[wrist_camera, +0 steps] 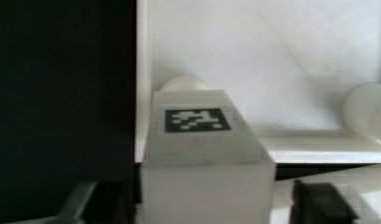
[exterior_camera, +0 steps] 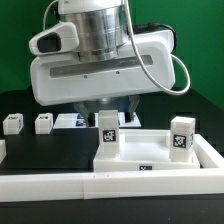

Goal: Assemble square table

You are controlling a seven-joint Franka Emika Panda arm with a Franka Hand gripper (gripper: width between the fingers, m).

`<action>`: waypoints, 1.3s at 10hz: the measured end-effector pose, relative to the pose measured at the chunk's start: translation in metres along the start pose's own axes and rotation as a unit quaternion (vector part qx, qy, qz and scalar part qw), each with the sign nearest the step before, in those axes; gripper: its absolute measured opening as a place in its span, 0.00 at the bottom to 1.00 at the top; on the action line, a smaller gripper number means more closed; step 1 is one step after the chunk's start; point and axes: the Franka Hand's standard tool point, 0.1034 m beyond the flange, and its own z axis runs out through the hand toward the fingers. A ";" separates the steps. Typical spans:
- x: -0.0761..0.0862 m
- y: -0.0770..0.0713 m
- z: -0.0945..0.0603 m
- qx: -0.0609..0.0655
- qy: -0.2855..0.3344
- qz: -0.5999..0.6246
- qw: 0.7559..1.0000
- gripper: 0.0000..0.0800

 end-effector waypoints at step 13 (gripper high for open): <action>0.003 -0.009 0.002 0.010 0.014 0.292 0.956 0.37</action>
Offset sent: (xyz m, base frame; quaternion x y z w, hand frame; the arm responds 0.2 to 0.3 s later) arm 0.0000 0.0000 0.0000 0.0000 0.0000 0.0000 1.0000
